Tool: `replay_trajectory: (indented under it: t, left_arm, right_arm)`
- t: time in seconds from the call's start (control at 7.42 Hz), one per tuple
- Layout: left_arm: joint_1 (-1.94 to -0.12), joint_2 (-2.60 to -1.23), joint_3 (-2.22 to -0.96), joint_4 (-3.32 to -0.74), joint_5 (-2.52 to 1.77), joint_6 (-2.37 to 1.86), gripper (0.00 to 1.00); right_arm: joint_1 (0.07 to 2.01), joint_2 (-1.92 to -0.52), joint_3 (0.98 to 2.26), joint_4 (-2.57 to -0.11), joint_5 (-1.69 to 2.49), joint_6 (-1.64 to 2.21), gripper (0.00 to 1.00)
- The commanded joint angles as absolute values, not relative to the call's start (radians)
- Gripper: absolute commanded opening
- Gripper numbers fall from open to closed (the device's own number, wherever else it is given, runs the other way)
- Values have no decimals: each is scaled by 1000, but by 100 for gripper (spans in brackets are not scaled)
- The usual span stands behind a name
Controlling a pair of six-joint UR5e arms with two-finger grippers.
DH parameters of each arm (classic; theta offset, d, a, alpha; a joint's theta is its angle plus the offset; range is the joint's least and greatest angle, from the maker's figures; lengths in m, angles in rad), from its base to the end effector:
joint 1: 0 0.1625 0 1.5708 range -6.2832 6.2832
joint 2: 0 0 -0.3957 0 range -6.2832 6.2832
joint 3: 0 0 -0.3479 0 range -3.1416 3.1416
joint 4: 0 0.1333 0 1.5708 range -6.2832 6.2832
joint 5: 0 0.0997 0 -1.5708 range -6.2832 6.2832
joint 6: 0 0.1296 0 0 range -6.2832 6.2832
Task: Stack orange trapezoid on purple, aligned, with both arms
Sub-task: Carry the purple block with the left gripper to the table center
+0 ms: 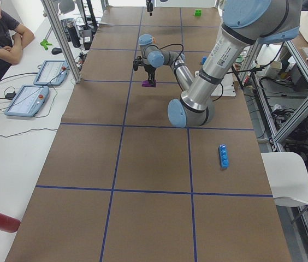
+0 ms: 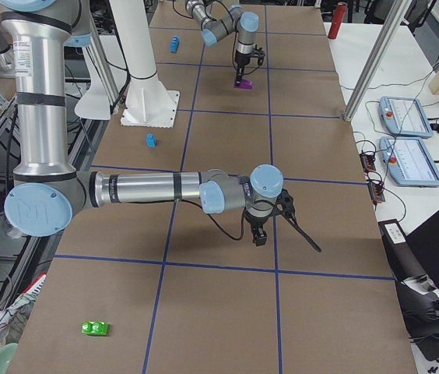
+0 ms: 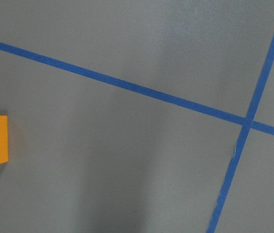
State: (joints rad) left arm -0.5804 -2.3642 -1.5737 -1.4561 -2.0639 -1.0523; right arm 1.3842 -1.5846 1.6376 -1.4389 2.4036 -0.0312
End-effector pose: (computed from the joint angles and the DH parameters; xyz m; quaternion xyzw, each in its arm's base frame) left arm 0.5247 -0.4301 0.2172 -0.0269 0.3965 0.0533 0.9161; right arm -0.0478 -0.4550 0.6071 0.0529 -0.4081 -0.1361 0.9012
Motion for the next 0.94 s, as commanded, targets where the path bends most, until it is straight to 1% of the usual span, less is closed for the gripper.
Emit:
replay_trajectory:
  t: [0.0, 0.27, 0.81]
  left_arm:
    - [-540, -2572, -1331, -1448, -2040, -1098, 0]
    - [-532, -2579, -1289, -1454, -2014, -1091, 0]
    - [-514, -2580, -1278, -1463, -2016, -1089, 0]
  right_arm:
    - [1382, -1586, 1650, -1439, 2405, -29, 100]
    - [1381, -1588, 1651, -1439, 2408, -29, 100]
    - [1374, -1589, 1651, -1440, 2408, -29, 100]
